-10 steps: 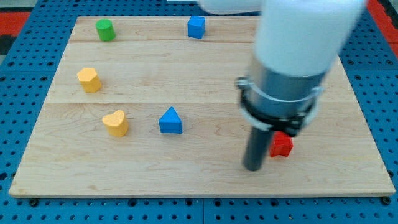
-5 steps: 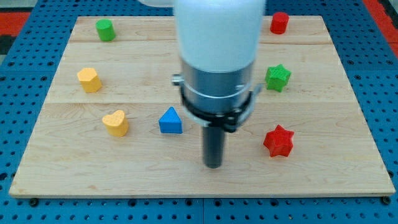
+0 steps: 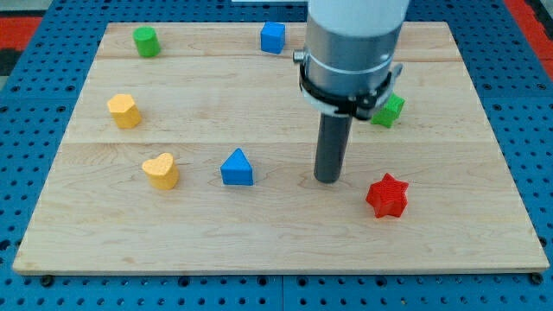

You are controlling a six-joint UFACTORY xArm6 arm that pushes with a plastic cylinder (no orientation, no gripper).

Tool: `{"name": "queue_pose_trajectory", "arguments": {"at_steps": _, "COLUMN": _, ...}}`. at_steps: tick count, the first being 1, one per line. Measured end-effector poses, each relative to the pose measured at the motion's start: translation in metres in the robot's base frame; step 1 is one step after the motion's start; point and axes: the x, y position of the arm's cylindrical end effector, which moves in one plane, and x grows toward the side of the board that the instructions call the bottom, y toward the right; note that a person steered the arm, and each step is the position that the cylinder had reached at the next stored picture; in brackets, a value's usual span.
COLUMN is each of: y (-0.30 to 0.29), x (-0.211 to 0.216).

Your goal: Push the blue triangle to the bottom center of the board

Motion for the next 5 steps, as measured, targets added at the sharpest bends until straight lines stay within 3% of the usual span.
{"name": "queue_pose_trajectory", "arguments": {"at_steps": 2, "y": -0.064, "x": -0.044}}
{"name": "queue_pose_trajectory", "arguments": {"at_steps": 3, "y": -0.112, "x": -0.043}}
{"name": "queue_pose_trajectory", "arguments": {"at_steps": 5, "y": -0.118, "x": 0.01}}
